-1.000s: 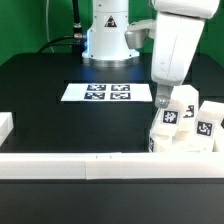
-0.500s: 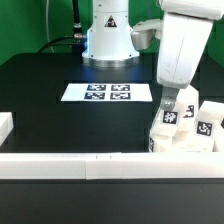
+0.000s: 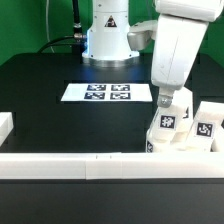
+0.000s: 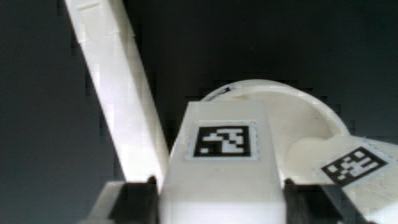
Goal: Assemble stool
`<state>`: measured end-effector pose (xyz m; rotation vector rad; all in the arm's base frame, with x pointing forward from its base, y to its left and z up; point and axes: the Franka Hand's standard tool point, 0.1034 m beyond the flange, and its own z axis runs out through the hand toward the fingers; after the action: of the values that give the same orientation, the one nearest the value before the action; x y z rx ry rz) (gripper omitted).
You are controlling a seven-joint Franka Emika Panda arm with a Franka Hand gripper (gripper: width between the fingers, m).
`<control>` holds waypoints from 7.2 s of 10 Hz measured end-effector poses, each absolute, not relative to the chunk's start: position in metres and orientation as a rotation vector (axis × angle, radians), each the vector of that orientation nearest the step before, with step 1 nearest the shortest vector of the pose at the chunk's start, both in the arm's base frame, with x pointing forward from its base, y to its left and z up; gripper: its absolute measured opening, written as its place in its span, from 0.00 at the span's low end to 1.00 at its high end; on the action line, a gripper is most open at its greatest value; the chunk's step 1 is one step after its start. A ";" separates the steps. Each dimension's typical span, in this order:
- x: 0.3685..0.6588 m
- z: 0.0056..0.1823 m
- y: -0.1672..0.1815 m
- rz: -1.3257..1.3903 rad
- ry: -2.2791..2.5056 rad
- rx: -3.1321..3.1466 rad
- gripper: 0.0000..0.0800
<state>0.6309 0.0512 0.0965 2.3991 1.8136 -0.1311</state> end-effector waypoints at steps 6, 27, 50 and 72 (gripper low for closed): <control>0.631 0.096 0.044 -0.126 1.712 2.470 0.41; 0.628 0.093 0.069 0.146 -1.606 2.696 0.41; 0.640 0.108 0.077 0.189 -0.926 3.090 0.81; 0.635 0.074 0.062 0.156 1.245 2.759 0.66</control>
Offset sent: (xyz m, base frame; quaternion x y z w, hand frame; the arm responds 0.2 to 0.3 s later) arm 0.0000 0.0000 0.0000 0.0000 0.0000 0.0000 1.0000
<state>0.6348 0.0618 0.0745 2.7592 1.2449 0.1557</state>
